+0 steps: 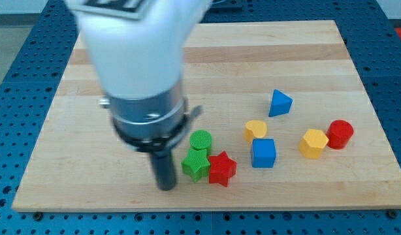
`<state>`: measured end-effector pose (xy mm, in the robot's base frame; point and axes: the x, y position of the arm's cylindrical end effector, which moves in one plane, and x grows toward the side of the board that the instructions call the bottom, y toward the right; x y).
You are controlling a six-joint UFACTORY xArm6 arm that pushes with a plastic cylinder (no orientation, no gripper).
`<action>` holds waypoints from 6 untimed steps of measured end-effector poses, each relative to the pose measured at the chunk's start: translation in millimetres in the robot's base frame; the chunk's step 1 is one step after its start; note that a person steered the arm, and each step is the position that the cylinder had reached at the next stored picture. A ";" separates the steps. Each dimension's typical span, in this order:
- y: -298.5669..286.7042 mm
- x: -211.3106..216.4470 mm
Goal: Move your arm to the top right of the blue triangle
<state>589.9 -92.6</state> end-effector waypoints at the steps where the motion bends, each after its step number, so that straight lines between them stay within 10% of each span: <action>1: -23.1 -30.7; 4: 150.5 -209.8; 6: 258.5 -205.1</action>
